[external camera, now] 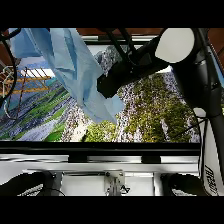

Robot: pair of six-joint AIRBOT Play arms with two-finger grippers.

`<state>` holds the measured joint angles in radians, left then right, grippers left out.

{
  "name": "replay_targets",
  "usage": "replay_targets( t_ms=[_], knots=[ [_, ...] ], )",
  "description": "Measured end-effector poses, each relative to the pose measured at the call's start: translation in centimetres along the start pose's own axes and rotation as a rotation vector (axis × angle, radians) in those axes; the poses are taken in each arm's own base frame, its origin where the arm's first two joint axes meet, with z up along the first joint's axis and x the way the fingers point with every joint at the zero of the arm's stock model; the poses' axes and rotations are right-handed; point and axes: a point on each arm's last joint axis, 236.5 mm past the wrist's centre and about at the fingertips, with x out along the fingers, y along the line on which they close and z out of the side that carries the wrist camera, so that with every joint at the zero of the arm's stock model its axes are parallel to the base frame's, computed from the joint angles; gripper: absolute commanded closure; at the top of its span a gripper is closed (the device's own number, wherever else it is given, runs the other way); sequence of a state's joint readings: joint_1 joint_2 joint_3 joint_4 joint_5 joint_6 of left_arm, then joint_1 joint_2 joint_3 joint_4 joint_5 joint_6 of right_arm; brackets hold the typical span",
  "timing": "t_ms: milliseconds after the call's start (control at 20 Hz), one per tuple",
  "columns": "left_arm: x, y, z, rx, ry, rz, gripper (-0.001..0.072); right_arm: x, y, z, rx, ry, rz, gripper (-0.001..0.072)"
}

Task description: Fold the shirts.

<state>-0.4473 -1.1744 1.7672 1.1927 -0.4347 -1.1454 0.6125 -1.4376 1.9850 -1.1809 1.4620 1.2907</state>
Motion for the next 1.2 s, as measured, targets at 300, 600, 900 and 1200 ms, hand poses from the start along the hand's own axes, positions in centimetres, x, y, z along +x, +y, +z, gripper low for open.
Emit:
replay_targets(
  t_ms=[300, 600, 900, 1200],
  knots=[
    [0.0, 0.1, 0.2, 0.005, -0.008, 0.005, 0.0656, 1.1, -2.2, 1.5, -0.003, -0.057, -0.067, 0.0239],
    [-0.1, -0.1, 0.2, -0.013, -0.005, -0.003, 0.0656, 0.9, -3.8, 0.6, -0.034, -0.015, -0.138, 0.0036],
    [-0.2, 0.0, 0.4, -0.004, -0.01, 0.001, 0.0656, -0.1, -4.3, -0.4, -0.069, 0.024, -0.177, 0.0046],
    [-0.2, 0.0, 0.4, -0.003, -0.01, 0.001, 0.0656, 0.4, -4.5, 0.6, -0.072, -0.014, -0.175, 0.0059]
  ],
)
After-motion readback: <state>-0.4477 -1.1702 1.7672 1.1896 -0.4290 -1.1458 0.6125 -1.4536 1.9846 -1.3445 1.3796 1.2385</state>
